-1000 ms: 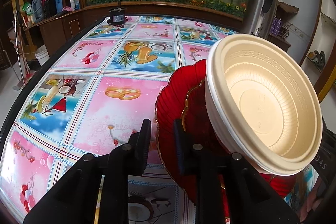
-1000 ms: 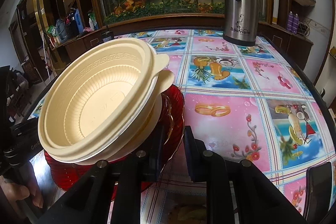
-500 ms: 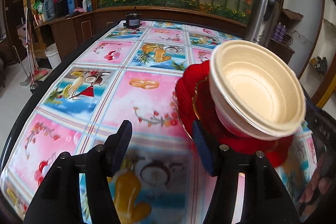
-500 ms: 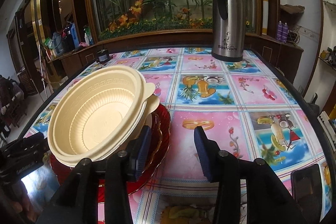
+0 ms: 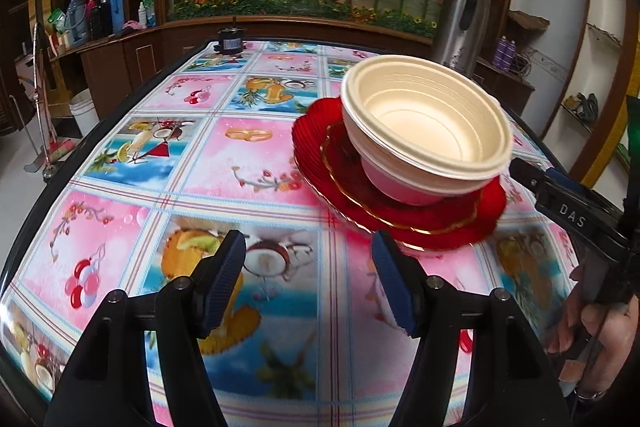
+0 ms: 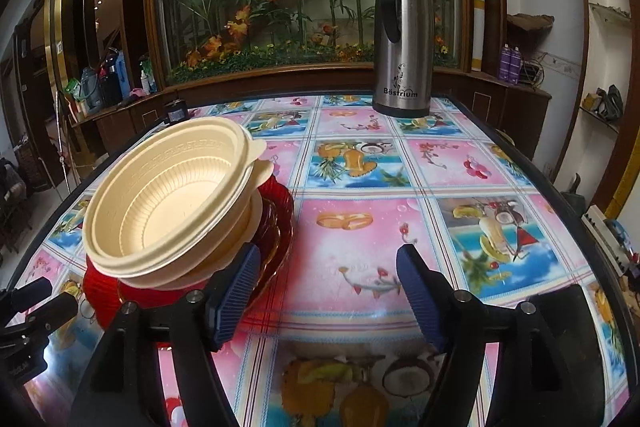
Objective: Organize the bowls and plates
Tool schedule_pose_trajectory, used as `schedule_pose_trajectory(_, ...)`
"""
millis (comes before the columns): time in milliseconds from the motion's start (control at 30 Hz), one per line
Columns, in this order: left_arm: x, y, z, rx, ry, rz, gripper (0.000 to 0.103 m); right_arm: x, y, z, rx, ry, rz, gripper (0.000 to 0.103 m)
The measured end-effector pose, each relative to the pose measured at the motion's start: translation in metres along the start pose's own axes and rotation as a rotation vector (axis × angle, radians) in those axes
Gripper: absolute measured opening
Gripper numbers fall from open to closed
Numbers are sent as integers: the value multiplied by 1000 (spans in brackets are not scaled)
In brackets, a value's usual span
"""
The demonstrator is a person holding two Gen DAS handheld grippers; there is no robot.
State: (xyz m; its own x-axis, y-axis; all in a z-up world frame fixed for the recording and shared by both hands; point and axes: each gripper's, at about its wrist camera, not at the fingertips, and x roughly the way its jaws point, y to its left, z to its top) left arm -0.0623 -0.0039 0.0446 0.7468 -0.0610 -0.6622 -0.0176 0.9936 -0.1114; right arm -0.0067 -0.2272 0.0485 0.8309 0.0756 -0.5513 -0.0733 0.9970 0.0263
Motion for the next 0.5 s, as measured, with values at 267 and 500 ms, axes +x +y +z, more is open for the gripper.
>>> schedule_pose_trajectory(267, -8, -11, -14, 27, -13, -57, 83, -26, 7, -15, 20, -32, 18, 84)
schedule_pose_trajectory(500, -13, -10, -13, 37, -51, 21, 83, -41, 21, -26, 20, -24, 49, 86)
